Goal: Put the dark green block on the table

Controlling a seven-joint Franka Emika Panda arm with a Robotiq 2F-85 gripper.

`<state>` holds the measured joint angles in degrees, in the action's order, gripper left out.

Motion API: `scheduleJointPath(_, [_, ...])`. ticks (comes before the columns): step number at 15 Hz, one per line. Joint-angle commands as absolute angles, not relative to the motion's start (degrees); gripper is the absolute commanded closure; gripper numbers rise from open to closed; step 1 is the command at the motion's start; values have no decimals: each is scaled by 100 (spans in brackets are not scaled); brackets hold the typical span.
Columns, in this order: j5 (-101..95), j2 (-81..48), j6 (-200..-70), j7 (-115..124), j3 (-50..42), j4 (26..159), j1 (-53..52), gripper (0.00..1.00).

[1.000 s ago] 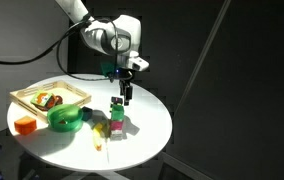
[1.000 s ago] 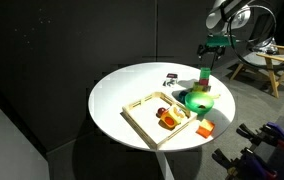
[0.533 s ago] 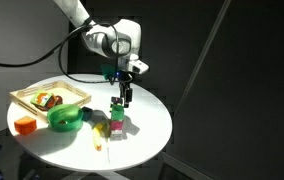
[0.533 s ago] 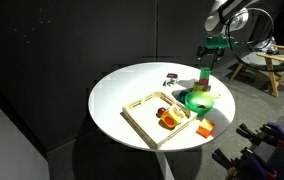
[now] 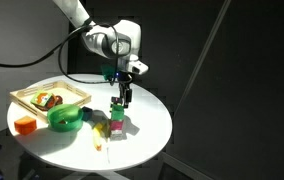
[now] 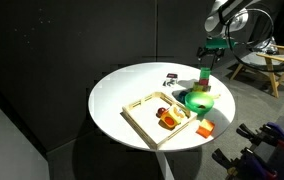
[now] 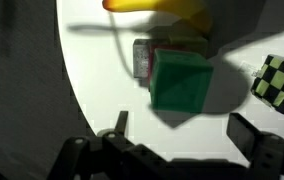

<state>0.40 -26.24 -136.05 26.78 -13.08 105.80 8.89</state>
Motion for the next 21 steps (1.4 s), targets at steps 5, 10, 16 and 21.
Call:
scheduleJointPath(5, [187,-2691,-13234,2649,-1302,10454,854,0])
scheduleJointPath(10, [170,-2833,-13258,2680,-1307,10386,824,0])
scheduleJointPath(16, [164,-3014,-13290,2683,-1317,10305,820,0])
scheduleJointPath(21, [169,-3091,-13302,2665,-1315,10269,824,0])
